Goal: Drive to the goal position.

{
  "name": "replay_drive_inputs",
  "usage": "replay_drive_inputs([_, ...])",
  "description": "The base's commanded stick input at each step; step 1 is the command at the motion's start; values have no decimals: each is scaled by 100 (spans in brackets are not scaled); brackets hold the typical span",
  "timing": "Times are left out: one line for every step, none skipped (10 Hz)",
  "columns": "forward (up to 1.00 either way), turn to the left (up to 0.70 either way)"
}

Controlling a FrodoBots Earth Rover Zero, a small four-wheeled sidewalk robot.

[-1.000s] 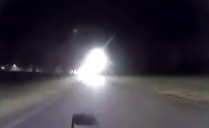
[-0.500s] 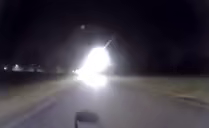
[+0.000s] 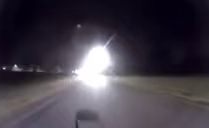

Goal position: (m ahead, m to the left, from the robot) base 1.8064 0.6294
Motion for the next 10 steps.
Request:
replay_drive_inputs([100,8])
replay_drive_inputs([100,6])
replay_drive_inputs([100,4])
replay_drive_inputs([100,3])
replay_drive_inputs([100,3])
replay_drive_inputs([100,17])
replay_drive_inputs([100,15])
replay_drive_inputs([100,12])
replay_drive_inputs([100,8])
replay_drive_inputs([100,13])
